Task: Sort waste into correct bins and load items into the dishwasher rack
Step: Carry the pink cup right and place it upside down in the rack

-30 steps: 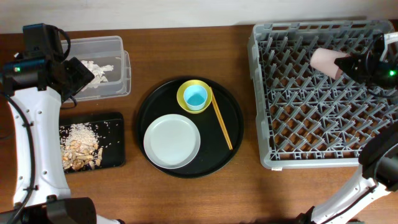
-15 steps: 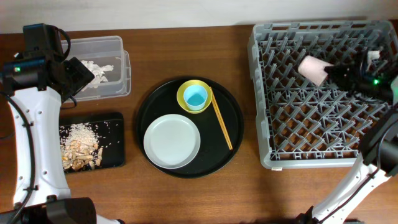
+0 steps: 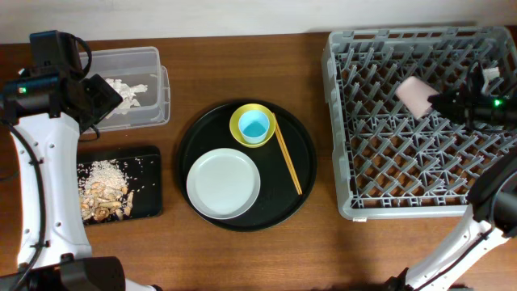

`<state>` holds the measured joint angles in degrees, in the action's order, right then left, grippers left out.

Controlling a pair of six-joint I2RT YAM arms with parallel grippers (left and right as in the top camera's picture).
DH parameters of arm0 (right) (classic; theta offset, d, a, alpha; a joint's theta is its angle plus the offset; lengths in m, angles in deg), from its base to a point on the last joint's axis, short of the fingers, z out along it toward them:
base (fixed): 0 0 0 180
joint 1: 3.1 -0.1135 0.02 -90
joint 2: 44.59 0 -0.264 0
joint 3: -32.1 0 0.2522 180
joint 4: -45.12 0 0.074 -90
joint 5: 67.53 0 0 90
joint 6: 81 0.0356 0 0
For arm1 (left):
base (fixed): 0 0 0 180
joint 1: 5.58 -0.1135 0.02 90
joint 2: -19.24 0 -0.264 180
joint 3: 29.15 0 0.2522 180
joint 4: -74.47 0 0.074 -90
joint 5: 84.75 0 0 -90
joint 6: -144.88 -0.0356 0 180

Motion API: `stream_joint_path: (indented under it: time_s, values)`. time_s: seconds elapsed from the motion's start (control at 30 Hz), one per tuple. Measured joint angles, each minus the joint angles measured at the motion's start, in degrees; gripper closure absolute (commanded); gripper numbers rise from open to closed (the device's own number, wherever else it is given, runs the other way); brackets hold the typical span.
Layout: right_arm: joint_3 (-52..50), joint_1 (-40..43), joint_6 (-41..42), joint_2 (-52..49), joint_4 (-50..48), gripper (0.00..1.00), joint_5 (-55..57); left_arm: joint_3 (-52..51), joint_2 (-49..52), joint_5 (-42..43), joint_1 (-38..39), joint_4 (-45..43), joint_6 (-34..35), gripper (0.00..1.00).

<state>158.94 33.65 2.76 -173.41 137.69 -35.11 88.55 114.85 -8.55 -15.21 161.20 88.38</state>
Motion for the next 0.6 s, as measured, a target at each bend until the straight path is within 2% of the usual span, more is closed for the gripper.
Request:
stream_joint_path:
  time_s: [0.1, 0.2, 0.37, 0.53, 0.6]
  values:
    - [0.17, -0.15, 3.41, 2.62, 0.74, 0.84, 8.98, 0.00, 0.00, 0.00, 0.00, 0.02, 0.00, 0.01]
    - [0.17, -0.20, 5.29, 3.65, 1.20, 0.85, 15.65, 0.00, 0.00, 0.02, 0.00, 0.02, 0.00, 0.01]
    - [0.17, -0.20, 7.76, 6.10, 2.19, 0.82, 20.48, 0.00, 0.00, 0.00, 0.00, 0.00, 0.00, 0.01]
    - [0.26, -0.20, 12.13, 14.88, 1.33, 0.71, 27.52, 0.00, 0.00, 0.02, 0.00, 0.02, 0.00, 0.01]
    - [0.39, -0.37, 12.96, 18.49, 0.31, 0.72, 28.94, 0.00, 0.00, 0.02, 0.00, 0.02, 0.00, 0.01]
